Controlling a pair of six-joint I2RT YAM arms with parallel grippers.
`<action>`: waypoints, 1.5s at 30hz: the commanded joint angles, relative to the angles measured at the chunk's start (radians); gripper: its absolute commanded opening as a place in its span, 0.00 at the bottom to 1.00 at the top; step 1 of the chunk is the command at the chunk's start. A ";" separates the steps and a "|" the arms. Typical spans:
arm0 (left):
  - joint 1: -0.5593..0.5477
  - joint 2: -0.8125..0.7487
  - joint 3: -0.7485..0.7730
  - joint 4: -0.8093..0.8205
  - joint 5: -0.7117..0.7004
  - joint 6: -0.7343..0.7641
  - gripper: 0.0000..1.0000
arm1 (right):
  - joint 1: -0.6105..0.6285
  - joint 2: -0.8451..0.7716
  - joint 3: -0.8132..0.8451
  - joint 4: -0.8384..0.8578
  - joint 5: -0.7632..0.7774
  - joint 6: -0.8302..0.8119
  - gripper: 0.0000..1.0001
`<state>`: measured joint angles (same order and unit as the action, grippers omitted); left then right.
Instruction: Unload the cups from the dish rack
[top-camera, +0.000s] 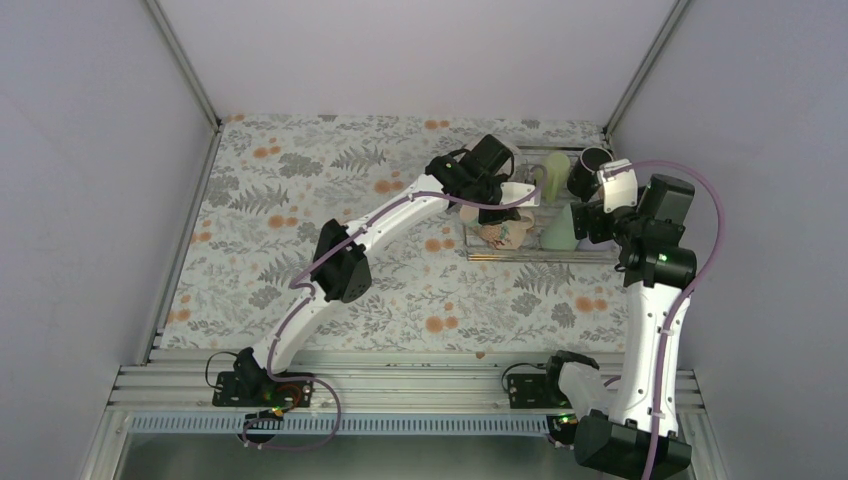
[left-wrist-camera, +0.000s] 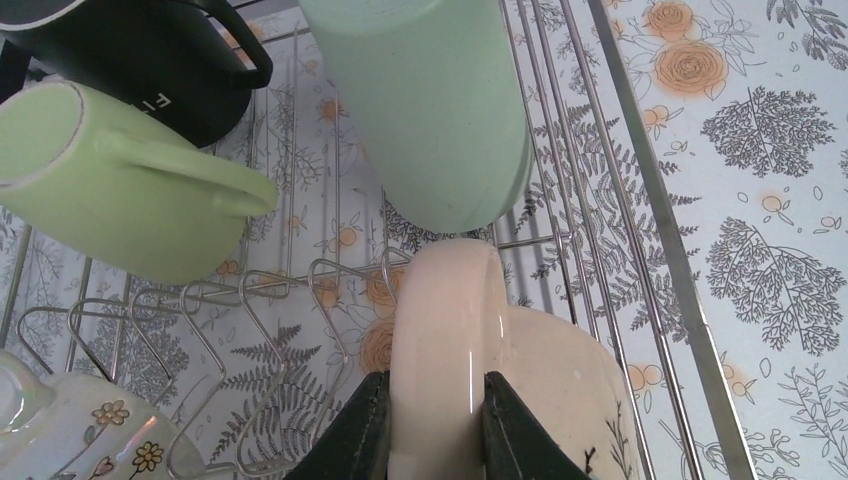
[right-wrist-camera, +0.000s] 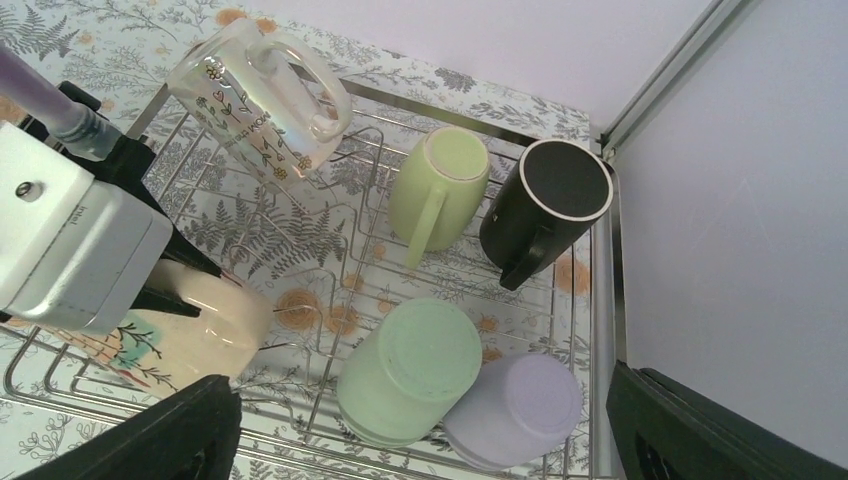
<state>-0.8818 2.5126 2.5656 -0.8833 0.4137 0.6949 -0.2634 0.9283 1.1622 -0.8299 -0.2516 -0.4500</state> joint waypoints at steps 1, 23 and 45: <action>0.003 -0.001 0.037 -0.013 -0.011 -0.031 0.10 | -0.010 -0.013 -0.016 0.011 -0.051 0.021 0.94; 0.002 -0.456 -0.147 0.057 -0.122 -0.151 0.02 | -0.027 0.068 -0.087 -0.160 -0.817 -0.419 0.98; 0.004 -0.546 -0.173 0.123 -0.118 -0.184 0.02 | 0.012 0.358 0.019 -0.456 -1.266 -0.904 0.95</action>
<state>-0.8810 1.9778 2.3505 -0.8623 0.2882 0.5262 -0.2684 1.2572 1.0870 -1.2629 -1.4261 -1.3125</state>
